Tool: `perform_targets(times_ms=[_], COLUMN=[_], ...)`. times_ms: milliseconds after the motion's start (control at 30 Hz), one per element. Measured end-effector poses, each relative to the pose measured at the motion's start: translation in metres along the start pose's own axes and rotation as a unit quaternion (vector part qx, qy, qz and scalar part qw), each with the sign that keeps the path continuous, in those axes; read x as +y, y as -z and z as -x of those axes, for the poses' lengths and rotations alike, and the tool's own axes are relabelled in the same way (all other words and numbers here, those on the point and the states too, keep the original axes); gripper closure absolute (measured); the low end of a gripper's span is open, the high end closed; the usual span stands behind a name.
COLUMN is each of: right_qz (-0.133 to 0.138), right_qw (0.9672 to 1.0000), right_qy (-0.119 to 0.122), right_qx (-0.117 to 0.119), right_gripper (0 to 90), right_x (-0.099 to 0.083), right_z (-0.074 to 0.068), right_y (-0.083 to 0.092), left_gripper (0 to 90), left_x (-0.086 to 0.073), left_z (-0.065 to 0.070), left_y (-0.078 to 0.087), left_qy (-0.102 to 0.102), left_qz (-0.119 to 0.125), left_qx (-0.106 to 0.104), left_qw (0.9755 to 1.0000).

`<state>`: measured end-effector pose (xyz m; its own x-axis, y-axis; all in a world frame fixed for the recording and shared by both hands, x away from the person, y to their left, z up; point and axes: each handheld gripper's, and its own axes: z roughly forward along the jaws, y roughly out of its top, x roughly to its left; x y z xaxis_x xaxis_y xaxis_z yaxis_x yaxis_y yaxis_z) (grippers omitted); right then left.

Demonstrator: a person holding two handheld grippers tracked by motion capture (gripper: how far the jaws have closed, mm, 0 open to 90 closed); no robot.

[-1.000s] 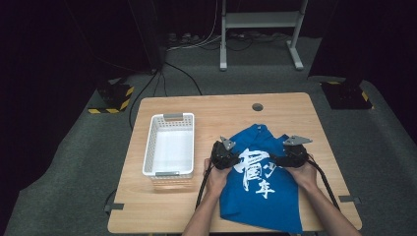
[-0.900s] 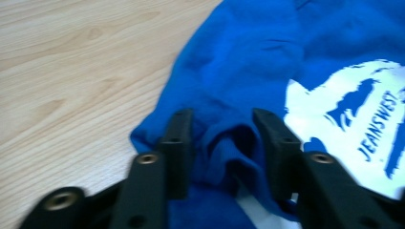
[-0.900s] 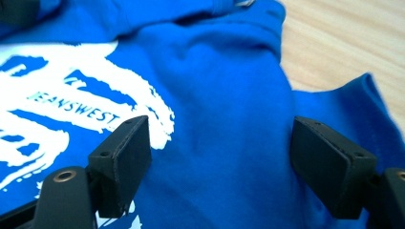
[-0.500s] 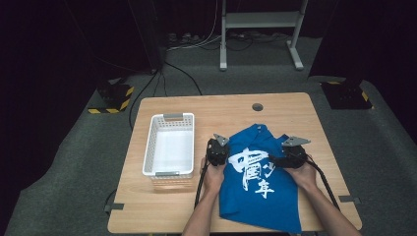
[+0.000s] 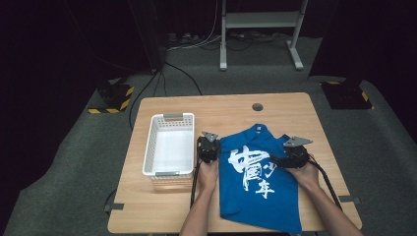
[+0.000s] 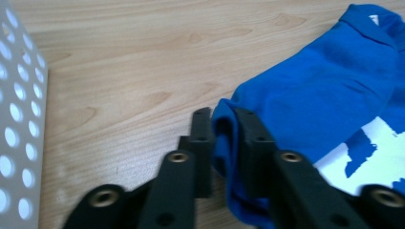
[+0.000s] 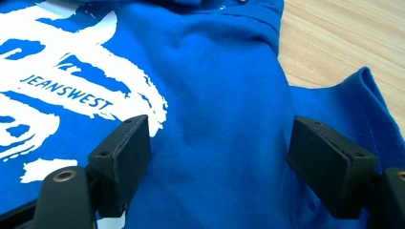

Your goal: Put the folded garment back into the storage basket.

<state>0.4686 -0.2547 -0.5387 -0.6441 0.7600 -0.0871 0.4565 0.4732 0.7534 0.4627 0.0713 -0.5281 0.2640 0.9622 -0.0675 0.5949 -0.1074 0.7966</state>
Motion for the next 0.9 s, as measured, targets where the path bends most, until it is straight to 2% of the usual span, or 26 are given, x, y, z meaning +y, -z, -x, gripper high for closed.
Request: perform_targets(times_ms=[67,133,200,300,467,567,733,833,900], right_qz=[-0.001,-0.001,-0.001,0.009,0.016,0.008,-0.004,-0.009,-0.011], right_qw=[1.0,1.0,0.9999,0.9998,0.9992,0.9991,0.9991,0.9993,0.999], right_qy=[-0.001,-0.004,-0.01,-0.02,-0.037,-0.042,-0.042,-0.037,-0.042], right_qx=[-0.001,-0.003,-0.003,-0.004,-0.006,-0.007,-0.006,-0.007,-0.005], right_gripper=[22.0,22.3,22.3,22.3,22.3,21.8,20.8,19.9,17.9], right_x=[0.0,0.0,0.001,0.002,0.003,0.002,0.0,0.0,0.0], right_z=[0.0,-0.001,0.0,0.0,0.005,0.007,0.007,0.005,0.007], right_y=[0.0,0.0,0.001,0.003,0.005,0.004,0.0,-0.001,-0.002], left_gripper=[61.6,50.9,44.0,39.0,36.0,34.6,30.2,29.9,30.0], left_x=[-0.001,0.0,0.002,0.003,0.001,-0.003,-0.01,-0.012,-0.013], left_z=[0.002,0.007,0.015,0.031,0.05,0.054,0.059,0.059,0.058], left_y=[0.002,0.004,0.008,0.013,0.011,0.008,0.003,-0.002,-0.004], left_qy=[-0.002,-0.009,-0.022,-0.052,-0.079,-0.084,-0.105,-0.109,-0.111], left_qz=[0.006,0.012,0.021,0.031,0.021,0.012,-0.008,-0.021,-0.029], left_qx=[-0.009,-0.028,-0.045,-0.066,-0.105,-0.113,-0.116,-0.109,-0.103], left_qw=[0.9999,0.9995,0.9985,0.996,0.9911,0.99,0.9877,0.9879,0.9881])
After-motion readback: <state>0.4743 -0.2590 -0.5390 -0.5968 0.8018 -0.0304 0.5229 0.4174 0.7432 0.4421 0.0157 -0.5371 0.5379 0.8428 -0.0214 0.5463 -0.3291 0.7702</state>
